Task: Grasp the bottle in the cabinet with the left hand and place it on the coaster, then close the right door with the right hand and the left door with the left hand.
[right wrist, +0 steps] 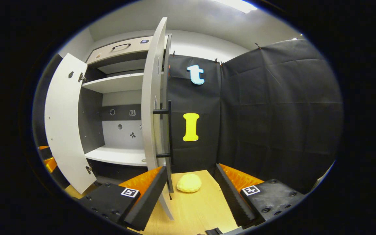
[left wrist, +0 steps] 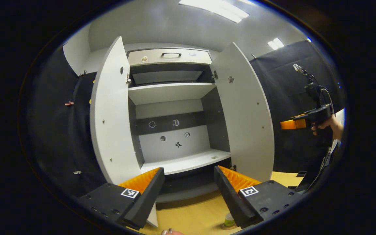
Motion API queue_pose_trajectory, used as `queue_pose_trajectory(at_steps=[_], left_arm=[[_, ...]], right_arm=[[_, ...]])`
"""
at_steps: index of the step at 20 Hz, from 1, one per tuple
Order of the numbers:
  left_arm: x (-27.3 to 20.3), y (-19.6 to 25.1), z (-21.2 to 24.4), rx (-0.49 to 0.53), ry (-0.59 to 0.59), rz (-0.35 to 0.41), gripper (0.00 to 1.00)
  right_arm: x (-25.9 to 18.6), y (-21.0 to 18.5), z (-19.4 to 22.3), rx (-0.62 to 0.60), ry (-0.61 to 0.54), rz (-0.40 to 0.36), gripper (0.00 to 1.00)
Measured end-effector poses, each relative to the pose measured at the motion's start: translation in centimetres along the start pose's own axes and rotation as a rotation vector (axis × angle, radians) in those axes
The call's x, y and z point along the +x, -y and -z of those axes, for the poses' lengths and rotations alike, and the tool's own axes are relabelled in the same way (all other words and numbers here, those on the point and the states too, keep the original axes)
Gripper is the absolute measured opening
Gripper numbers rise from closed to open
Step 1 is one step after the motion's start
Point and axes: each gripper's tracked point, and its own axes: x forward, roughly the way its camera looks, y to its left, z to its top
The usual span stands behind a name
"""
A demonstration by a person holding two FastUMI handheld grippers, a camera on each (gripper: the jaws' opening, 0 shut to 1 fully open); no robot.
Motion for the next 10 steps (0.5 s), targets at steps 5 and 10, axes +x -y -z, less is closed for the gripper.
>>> queue_pose_trajectory(at_steps=[5, 10], left_arm=[[-3.3, -6.6, 0.4, -0.066, -0.064, -0.143, 0.96], [-6.3, -11.8, 1.5, -0.112, -0.114, -0.259, 0.96]], right_arm=[[2.8, -0.8, -0.4, 0.009, 0.008, -0.046, 0.98], [3.8, -1.5, -0.4, 0.027, 0.0, -0.096, 0.96]])
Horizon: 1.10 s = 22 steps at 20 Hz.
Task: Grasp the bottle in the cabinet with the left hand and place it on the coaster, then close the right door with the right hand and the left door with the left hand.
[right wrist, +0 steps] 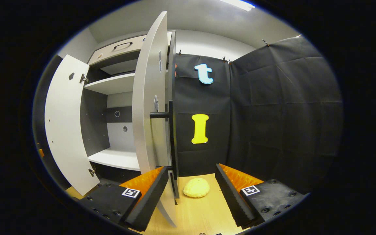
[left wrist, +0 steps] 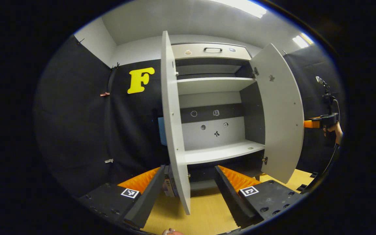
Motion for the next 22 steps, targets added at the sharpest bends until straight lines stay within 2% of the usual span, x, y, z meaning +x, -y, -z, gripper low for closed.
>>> queue_pose_trajectory(at_steps=[4, 5, 7, 10, 22], left_arm=[[0.2, -3.5, 1.6, -0.073, -0.046, -0.072, 0.96], [0.3, -4.3, 1.9, -0.074, -0.049, -0.092, 0.94], [0.6, -5.4, 1.9, -0.062, -0.044, -0.113, 0.99], [1.1, -6.8, 2.0, -0.039, -0.05, -0.137, 0.98], [2.8, -8.5, 2.4, -0.067, -0.049, -0.101, 0.98]], right_arm=[[-0.1, -0.9, 0.0, -0.033, 0.016, -0.024, 0.97], [-0.1, -1.1, -0.1, -0.041, 0.018, -0.025, 0.97], [-0.1, -1.8, 0.0, -0.037, 0.012, -0.041, 0.97], [0.0, -3.4, 0.3, -0.028, 0.008, -0.067, 0.97], [2.4, -14.4, 1.2, -0.026, 0.013, -0.236, 0.97]])
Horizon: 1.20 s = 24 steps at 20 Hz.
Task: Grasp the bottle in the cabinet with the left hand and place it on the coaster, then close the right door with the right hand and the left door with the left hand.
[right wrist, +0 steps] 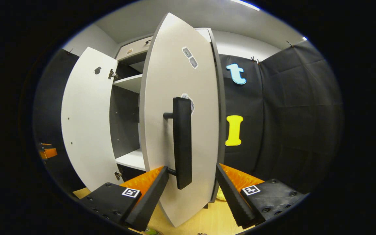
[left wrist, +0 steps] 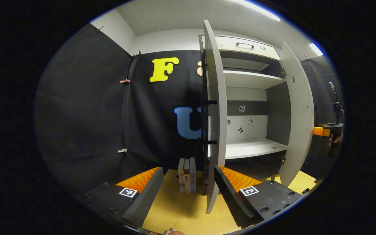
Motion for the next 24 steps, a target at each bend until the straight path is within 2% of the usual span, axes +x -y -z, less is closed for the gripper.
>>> queue_pose_trajectory(at_steps=[3, 7, 11, 15, 19, 24], left_arm=[[0.4, -1.4, 0.1, 0.002, -0.004, -0.012, 0.97], [1.5, -1.7, -1.1, 0.007, 0.022, 0.022, 0.98], [3.7, -1.5, -2.5, 0.031, 0.055, 0.057, 0.99], [6.3, 0.5, -5.1, 0.021, 0.089, 0.159, 0.98], [7.8, 0.6, -6.0, 0.118, 0.111, 0.174, 0.96], [8.2, 1.6, -5.7, 0.034, 0.097, 0.238, 0.92]], right_arm=[[1.8, -3.2, 0.5, 0.017, -0.009, -0.068, 0.97], [1.3, -5.0, -0.1, 0.013, 0.017, -0.079, 0.98], [-0.7, -3.7, 0.2, 0.004, 0.007, -0.033, 0.98], [-1.7, -2.2, 1.4, -0.004, -0.014, 0.028, 0.98], [-2.8, -1.3, 2.3, -0.02, -0.025, 0.059, 0.98], [-2.9, -0.2, 3.5, -0.025, -0.06, 0.111, 0.98]])
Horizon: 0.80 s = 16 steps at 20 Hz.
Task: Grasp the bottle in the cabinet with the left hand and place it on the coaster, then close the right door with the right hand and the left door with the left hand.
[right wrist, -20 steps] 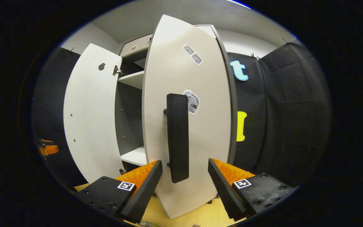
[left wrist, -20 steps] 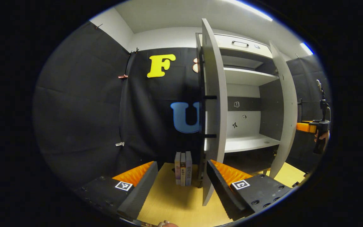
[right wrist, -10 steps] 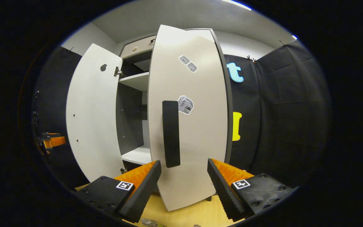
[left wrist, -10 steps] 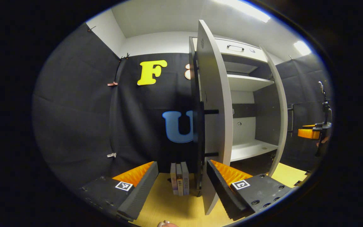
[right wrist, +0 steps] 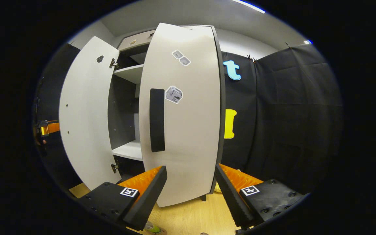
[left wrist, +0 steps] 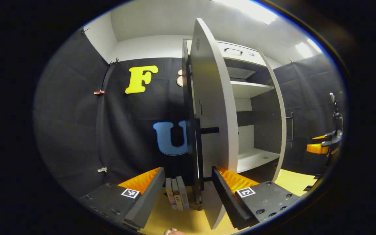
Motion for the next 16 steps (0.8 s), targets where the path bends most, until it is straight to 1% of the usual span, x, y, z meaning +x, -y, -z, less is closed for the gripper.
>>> queue_pose_trajectory(at_steps=[4, 7, 9, 12, 14, 16], left_arm=[[0.7, 1.6, -0.5, 0.015, 0.004, 0.042, 0.92], [1.3, 5.0, -0.2, -0.017, 0.004, 0.114, 0.93], [1.9, 6.9, -0.2, -0.03, 0.01, 0.14, 0.92], [3.2, 9.3, -0.5, -0.041, 0.019, 0.142, 0.92], [4.1, 11.2, -0.3, -0.054, 0.015, 0.13, 0.92], [5.1, 13.4, -0.4, -0.069, 0.026, 0.144, 0.93]], right_arm=[[0.4, 0.5, 0.7, -0.008, -0.022, 0.018, 0.98], [0.5, 0.5, 0.5, 0.001, -0.017, 0.012, 0.98], [0.9, 0.5, 0.1, -0.009, -0.009, -0.002, 0.98], [1.5, 1.2, -0.7, -0.038, 0.006, -0.036, 0.98], [2.3, 1.7, -1.1, -0.039, 0.005, -0.076, 0.98], [3.3, 2.1, -1.9, -0.039, 0.015, -0.115, 0.98]])
